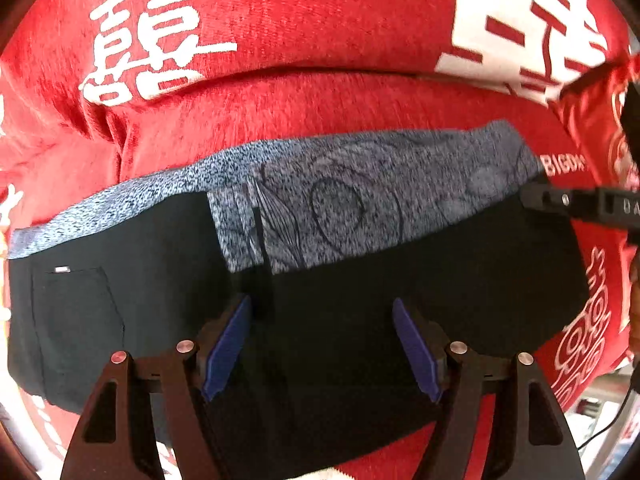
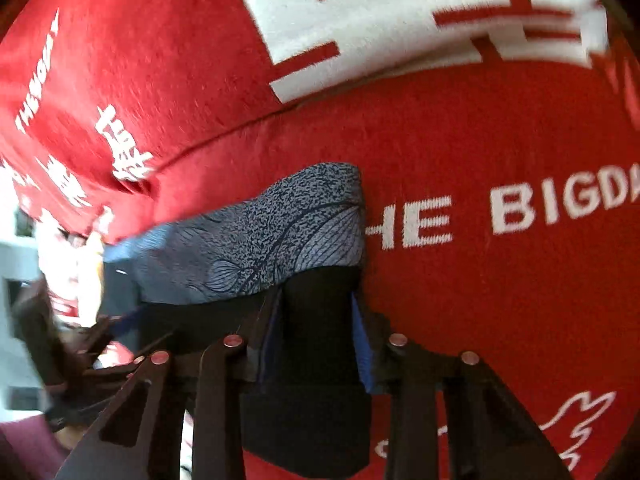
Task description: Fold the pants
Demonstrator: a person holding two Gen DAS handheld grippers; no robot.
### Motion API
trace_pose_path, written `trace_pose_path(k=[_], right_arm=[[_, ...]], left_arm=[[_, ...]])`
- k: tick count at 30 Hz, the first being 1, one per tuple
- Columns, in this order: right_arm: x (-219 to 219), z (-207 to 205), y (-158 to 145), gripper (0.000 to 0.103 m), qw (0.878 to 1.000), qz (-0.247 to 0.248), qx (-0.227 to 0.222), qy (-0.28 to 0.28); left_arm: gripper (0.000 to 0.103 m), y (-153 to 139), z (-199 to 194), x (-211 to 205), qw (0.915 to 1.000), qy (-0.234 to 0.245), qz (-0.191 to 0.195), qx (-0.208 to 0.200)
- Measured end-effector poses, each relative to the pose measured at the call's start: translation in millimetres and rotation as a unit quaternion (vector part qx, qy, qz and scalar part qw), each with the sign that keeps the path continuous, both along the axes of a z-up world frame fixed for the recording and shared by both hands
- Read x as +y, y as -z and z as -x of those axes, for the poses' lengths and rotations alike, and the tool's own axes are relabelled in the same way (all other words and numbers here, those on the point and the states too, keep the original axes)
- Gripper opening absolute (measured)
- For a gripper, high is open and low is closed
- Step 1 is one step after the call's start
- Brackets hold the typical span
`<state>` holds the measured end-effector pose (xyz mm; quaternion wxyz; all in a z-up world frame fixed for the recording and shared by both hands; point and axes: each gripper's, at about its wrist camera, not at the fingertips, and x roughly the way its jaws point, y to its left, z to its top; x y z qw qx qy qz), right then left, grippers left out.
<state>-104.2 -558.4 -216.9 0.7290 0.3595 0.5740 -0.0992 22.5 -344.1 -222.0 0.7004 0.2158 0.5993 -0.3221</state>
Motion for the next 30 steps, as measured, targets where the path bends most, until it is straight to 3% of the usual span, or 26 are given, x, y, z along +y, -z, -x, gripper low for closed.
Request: trace_pose_path(k=[2,5,8,12,16,18,22,24,30], right_arm=[[4.0,-0.4,-3.7,0.041,1.000,0.014,0.010,0.007],[11.2,5.9,-17.8,0.051,0.999,0.030,0.023,0.011],[23.6,19.8,-35.4,0.061,0.999,0.045,0.018,0.003],[42.8,33.9,-49.8,0.062,0.997,0.072,0.020,-0.010],[60.7,30.2,-58.8,0.062,0.996,0.086,0.005,-0.039],[71.2,20.1,-58.0,0.062,0.994,0.085,-0.001,-0.067],[93.5,-3.2,-37.2,0.071,0.990,0.068,0.004,-0.123],[95.6,-5.8,-24.0,0.071,0.988,0.070,0.024,-0.134],[94.3,-4.3,-18.6,0.076,0.988,0.060,-0.001,-0.142]], left_arm=[[0.075,-0.7,4.7,0.6,1.0000,-0.003,-0.003,-0.008],[0.088,3.4,-0.2,6.4,0.9991,-0.040,-0.016,0.007],[0.088,3.4,-6.2,20.4,0.9961,-0.081,-0.009,0.033],[0.088,-4.5,1.7,31.6,0.9955,-0.088,-0.033,0.010],[0.088,-5.4,2.4,43.7,0.9928,-0.111,-0.043,0.014],[0.096,-1.5,3.3,52.7,0.9901,-0.130,-0.046,0.025],[0.097,4.5,4.9,57.2,0.9848,-0.164,-0.046,0.032],[0.097,5.6,7.8,58.5,0.9831,-0.175,-0.046,0.030],[0.101,7.8,12.0,60.9,0.9815,-0.183,-0.049,0.030]])
